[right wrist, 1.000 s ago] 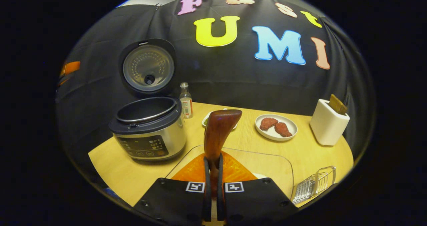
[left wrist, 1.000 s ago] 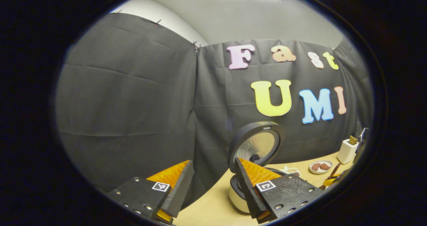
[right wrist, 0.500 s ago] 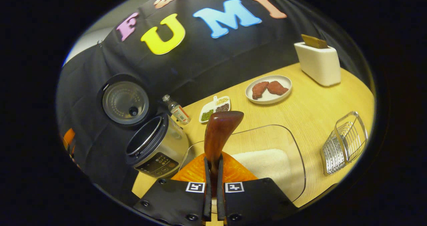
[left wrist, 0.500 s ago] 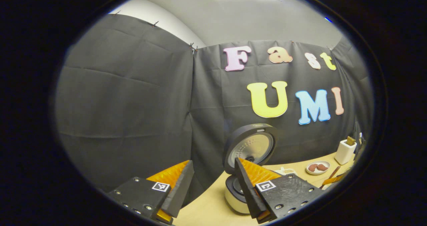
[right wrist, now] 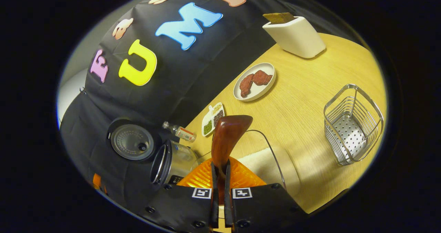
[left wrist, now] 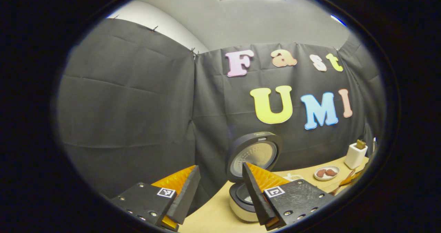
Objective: Close the left gripper, press the button to open the rice cooker; take a wooden spoon from the chopstick holder with the right hand, scoop a spoonful of rice and pour it into the rice cooker, then put the wooden spoon back into the chopstick holder.
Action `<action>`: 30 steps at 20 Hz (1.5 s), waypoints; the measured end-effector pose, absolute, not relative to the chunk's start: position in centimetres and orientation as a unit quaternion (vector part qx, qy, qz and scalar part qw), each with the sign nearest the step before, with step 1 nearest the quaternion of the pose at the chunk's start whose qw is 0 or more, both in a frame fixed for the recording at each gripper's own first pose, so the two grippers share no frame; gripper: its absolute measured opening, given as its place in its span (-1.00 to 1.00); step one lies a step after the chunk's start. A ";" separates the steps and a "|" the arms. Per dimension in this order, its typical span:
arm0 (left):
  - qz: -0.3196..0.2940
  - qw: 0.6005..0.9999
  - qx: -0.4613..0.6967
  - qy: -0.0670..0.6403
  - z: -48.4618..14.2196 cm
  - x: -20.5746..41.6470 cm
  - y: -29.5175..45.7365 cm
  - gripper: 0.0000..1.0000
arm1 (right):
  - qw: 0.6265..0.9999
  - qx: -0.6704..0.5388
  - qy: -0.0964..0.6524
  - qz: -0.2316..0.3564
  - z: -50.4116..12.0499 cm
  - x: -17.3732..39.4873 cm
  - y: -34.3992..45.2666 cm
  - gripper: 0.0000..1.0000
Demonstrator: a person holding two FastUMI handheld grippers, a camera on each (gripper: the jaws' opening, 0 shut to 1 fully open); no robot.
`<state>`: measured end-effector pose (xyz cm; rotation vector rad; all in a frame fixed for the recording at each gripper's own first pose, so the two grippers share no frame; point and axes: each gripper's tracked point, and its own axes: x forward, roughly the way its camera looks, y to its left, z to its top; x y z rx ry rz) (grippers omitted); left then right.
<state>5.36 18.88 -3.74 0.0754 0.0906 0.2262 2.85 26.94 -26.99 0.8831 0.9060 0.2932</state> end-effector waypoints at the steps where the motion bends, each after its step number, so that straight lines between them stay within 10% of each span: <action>1: 0.111 0.992 0.036 0.045 -3.8 5.4 18.7 0.54 | 0.792 0.424 0.418 0.135 -26.5 3.3 26.8 -0.85; 30: 0.190 0.980 0.022 0.055 -6.2 2.5 28.2 0.55 | 0.747 0.475 0.363 0.290 -14.2 10.9 47.3 -0.84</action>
